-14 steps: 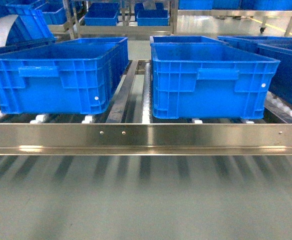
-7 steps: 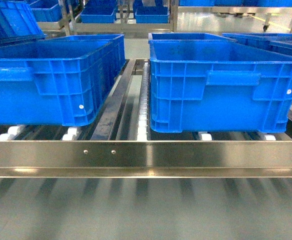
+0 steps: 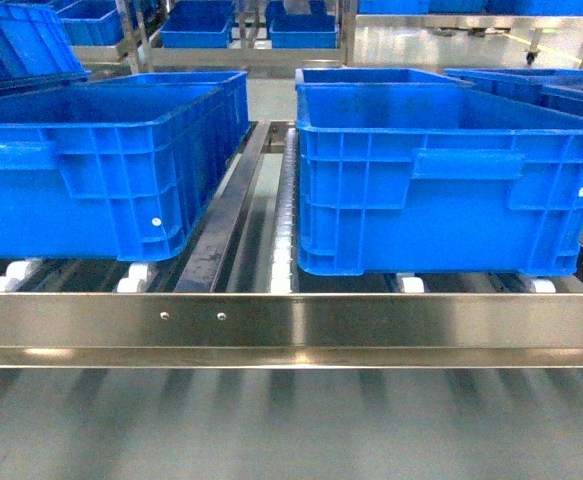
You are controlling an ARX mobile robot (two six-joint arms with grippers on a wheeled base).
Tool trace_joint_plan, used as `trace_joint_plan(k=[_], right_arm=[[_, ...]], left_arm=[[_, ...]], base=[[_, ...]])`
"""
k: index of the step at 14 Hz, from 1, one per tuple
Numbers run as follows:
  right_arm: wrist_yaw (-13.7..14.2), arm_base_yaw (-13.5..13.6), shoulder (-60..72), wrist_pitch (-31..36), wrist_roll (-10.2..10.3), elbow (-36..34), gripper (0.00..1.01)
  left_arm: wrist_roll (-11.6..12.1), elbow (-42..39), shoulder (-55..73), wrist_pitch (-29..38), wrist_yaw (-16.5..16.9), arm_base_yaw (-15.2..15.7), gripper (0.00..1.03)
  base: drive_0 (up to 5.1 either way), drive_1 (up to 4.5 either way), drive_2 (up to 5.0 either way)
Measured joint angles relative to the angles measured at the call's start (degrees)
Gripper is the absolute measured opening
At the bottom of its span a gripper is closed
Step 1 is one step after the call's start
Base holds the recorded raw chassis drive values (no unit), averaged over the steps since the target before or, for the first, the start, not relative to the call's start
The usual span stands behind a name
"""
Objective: Sort blue parts and orange caps into right shelf containers
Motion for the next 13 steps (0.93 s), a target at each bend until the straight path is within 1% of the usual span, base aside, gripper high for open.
trace_joint_plan(k=[13], right_arm=[[0.0, 0.0, 0.0, 0.02, 0.0, 0.0, 0.44]], left_arm=[[0.0, 0.0, 0.0, 0.0, 0.0, 0.0, 0.44]], base=[[0.0, 0.0, 0.0]])
